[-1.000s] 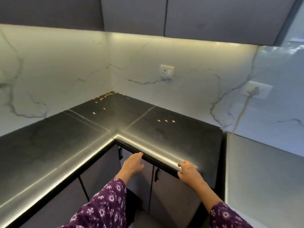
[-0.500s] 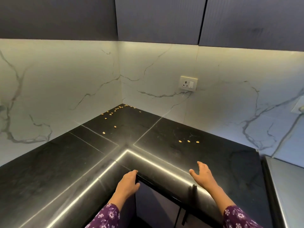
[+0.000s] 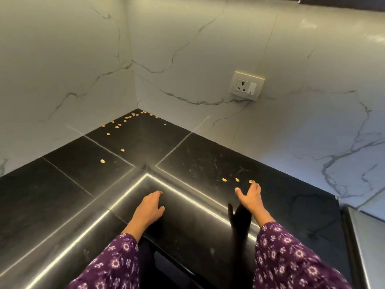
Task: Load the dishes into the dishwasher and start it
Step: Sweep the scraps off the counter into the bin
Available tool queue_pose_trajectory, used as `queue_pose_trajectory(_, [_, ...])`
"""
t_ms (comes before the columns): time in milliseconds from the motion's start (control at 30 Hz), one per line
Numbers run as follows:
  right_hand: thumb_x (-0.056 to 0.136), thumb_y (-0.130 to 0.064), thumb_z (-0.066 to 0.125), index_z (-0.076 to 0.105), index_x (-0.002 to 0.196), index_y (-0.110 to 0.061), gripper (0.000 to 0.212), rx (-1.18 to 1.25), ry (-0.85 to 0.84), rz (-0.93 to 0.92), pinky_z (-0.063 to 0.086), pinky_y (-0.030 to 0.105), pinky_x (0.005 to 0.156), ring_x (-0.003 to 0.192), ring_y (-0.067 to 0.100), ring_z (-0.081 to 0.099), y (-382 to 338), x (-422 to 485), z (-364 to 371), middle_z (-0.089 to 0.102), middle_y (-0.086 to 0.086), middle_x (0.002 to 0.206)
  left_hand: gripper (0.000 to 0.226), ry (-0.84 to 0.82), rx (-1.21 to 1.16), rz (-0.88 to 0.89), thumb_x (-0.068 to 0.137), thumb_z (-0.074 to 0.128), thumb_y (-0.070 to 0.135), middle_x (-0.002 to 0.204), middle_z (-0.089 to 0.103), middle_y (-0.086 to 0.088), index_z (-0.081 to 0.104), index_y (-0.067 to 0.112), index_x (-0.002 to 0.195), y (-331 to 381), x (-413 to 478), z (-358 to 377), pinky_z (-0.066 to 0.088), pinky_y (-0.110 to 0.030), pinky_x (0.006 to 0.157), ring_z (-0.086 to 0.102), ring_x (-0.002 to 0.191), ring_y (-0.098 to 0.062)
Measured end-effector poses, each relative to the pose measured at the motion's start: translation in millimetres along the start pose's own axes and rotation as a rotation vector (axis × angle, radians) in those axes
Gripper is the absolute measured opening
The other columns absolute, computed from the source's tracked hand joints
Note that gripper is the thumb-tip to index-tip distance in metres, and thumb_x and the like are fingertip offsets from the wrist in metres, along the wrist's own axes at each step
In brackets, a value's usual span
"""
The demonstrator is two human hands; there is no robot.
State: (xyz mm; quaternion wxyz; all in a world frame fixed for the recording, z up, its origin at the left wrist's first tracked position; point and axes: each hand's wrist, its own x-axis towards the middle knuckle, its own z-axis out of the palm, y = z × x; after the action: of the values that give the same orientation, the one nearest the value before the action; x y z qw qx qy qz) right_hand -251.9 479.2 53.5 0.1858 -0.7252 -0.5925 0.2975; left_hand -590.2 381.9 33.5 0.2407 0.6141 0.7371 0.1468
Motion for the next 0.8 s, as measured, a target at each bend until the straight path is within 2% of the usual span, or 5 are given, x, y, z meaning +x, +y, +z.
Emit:
queue_pose_trajectory(133, [0.097, -0.036, 0.044, 0.001, 0.15, -0.003, 0.076, -0.061, 0.014, 0.067, -0.001, 0.044, 0.116, 0.144, 0.032, -0.01, -0.3, 50.1, 4.9, -0.008, 0.02, 0.156, 0.057, 0.061, -0.067, -0.013, 0.089, 0.057, 0.023, 0.142, 0.044, -0.003, 0.037, 0.014, 0.142, 0.9, 29.8, 3.0, 0.035, -0.031, 0.105, 0.038, 0.132, -0.02])
queue_pose_trajectory(267, [0.099, -0.035, 0.037, 0.004, 0.149, 0.001, 0.069, -0.049, 0.031, 0.168, -0.001, 0.045, 0.116, 0.145, 0.033, -0.004, -16.1, 80.4, 27.5, -0.002, 0.022, 0.156, 0.055, 0.142, -0.121, -0.024, 0.09, 0.058, 0.022, 0.146, 0.04, -0.005, 0.039, 0.013, 0.141, -4.7, 46.9, 5.5, 0.033, -0.032, 0.107, 0.035, 0.135, -0.021])
queue_pose_trajectory(333, [0.099, -0.031, 0.036, 0.008, 0.148, 0.004, 0.066, -0.065, 0.06, 0.141, 0.0, 0.044, 0.116, 0.145, 0.033, 0.001, -30.7, 84.4, 47.7, 0.004, 0.023, 0.156, 0.055, 0.177, -0.137, -0.039, 0.092, 0.058, 0.024, 0.15, 0.034, -0.005, 0.038, 0.013, 0.142, -10.6, 50.2, 6.8, 0.028, -0.032, 0.11, 0.03, 0.139, -0.021])
queue_pose_trajectory(467, [0.1, -0.026, 0.031, 0.009, 0.148, 0.003, 0.06, -0.118, -0.015, -0.094, -0.003, 0.04, 0.116, 0.146, 0.029, 0.0, -67.7, 73.5, 99.8, 0.004, 0.02, 0.157, 0.054, 0.237, -0.143, -0.059, 0.093, 0.057, 0.027, 0.152, 0.03, -0.005, 0.038, 0.014, 0.142, -23.1, 55.2, 7.3, 0.024, -0.034, 0.114, 0.026, 0.141, -0.021])
queue_pose_trajectory(800, [0.102, -0.025, 0.03, 0.006, 0.151, -0.01, 0.057, -0.259, -0.416, -0.732, -0.014, 0.024, 0.113, 0.144, 0.01, -0.011, -145.9, 20.9, 201.5, -0.004, 0.004, 0.158, 0.051, 0.294, -0.168, -0.126, 0.093, 0.056, 0.026, 0.151, 0.033, -0.006, 0.039, 0.014, 0.14, -67.1, 58.5, -15.5, 0.019, -0.032, 0.116, 0.024, 0.142, -0.019])
